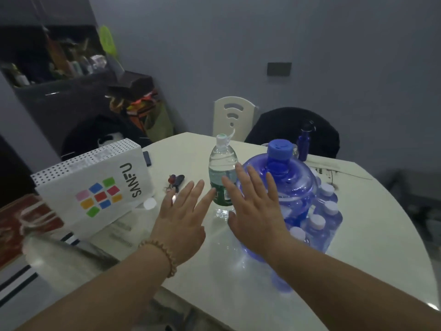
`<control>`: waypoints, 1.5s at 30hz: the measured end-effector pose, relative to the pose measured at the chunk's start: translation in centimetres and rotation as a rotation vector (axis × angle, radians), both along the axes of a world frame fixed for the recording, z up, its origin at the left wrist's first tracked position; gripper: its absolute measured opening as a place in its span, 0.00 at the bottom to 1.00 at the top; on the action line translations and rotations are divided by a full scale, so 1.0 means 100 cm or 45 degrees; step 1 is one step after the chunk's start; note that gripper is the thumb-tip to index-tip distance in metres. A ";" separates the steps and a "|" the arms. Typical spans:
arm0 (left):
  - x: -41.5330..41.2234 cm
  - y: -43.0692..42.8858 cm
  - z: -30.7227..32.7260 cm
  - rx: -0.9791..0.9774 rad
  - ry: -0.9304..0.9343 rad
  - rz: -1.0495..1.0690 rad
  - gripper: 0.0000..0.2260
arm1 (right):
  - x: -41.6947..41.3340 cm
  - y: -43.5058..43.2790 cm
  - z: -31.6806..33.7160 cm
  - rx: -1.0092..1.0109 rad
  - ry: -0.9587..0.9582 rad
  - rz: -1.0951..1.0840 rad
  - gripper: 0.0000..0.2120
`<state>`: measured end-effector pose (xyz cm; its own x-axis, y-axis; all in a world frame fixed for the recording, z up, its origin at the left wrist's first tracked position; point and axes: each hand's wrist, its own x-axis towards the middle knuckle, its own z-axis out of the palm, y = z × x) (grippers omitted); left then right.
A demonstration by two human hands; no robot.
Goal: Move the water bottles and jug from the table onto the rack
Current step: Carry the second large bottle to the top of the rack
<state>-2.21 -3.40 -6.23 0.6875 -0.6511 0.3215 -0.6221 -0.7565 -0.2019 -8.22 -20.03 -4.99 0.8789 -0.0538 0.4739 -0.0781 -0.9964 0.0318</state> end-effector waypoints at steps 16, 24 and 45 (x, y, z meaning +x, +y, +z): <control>0.217 -0.056 -0.015 -0.241 0.066 -0.355 0.37 | 0.175 -0.004 0.026 -0.439 0.219 -0.351 0.37; 0.268 -0.075 -0.051 -0.392 0.433 -0.735 0.45 | 0.218 -0.001 0.023 -0.377 0.491 -0.523 0.47; 0.183 -0.039 -0.097 -0.430 0.494 -1.635 0.35 | 0.043 0.093 -0.065 -0.366 0.292 -0.594 0.32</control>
